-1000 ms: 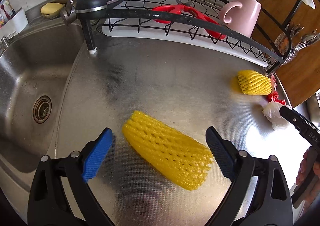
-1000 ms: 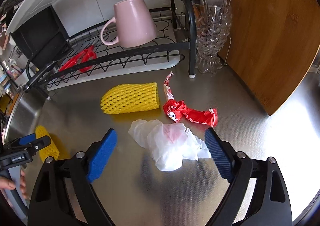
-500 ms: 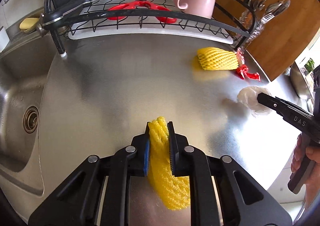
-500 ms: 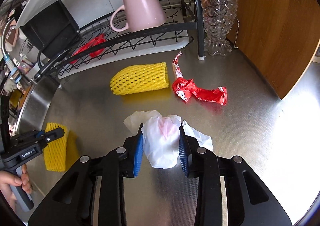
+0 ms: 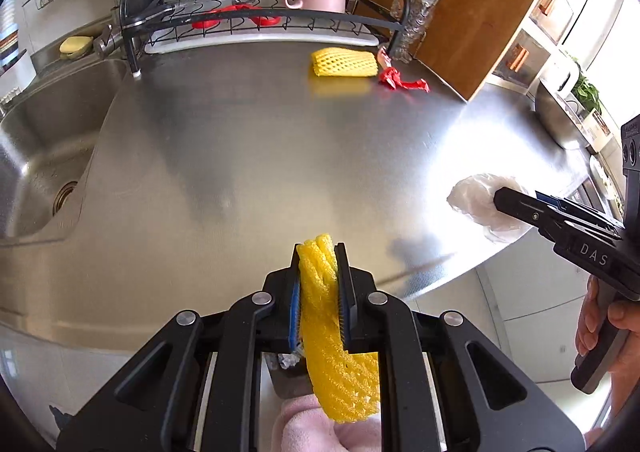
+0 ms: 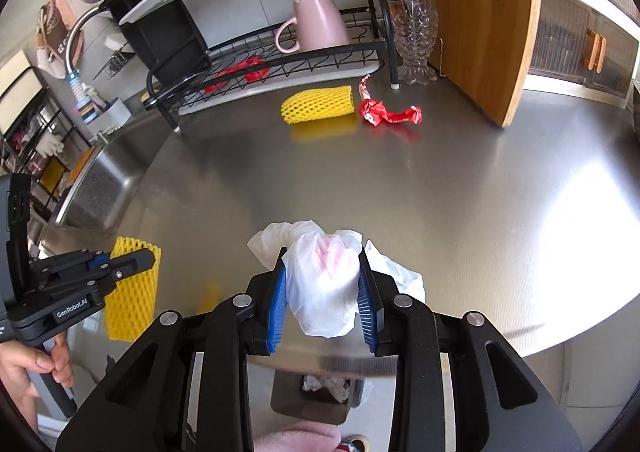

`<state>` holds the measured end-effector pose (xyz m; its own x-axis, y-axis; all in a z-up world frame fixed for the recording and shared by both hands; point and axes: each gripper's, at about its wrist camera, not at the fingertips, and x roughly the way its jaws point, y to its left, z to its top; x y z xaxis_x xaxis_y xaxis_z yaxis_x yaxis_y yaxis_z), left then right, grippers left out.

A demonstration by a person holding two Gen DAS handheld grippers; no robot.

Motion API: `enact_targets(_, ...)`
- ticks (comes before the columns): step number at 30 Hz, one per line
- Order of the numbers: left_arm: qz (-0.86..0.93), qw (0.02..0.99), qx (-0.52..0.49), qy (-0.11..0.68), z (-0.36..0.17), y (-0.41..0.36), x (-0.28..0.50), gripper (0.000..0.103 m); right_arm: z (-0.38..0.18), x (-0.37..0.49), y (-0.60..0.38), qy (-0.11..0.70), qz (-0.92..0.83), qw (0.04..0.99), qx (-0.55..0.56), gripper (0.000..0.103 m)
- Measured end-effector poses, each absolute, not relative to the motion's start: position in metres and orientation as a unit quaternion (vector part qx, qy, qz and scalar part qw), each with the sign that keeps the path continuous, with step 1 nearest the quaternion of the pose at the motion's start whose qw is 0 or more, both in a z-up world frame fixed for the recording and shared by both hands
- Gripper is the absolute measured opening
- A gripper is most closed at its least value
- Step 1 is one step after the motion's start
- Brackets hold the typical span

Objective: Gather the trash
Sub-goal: 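Carry the yellow net and tissue down over the bin with both grippers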

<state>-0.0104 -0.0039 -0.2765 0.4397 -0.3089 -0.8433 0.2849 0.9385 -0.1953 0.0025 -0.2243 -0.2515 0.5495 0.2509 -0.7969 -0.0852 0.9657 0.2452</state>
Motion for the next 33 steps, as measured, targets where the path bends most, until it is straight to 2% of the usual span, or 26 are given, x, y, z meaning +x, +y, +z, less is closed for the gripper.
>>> enact_targets(6, -0.178, 0.834, -0.015, 0.522, -0.302, -0.006, -0.075, 0.013, -0.268, -0.063, -0.222, 0.479, 0.103, 0.867, 0.089, 0.032)
enact_targets(14, -0.176, 0.811, -0.028, 0.557, -0.349, 0.000, -0.126, 0.013, -0.318, -0.117, -0.208, 0.527, 0.112, 0.838, 0.089, 0.032)
enact_targets(33, -0.171, 0.769, -0.026, 0.615, -0.513, 0.005, -0.130, 0.013, -0.465, -0.115, -0.166, 0.618, 0.099, 0.774, 0.099, 0.032)
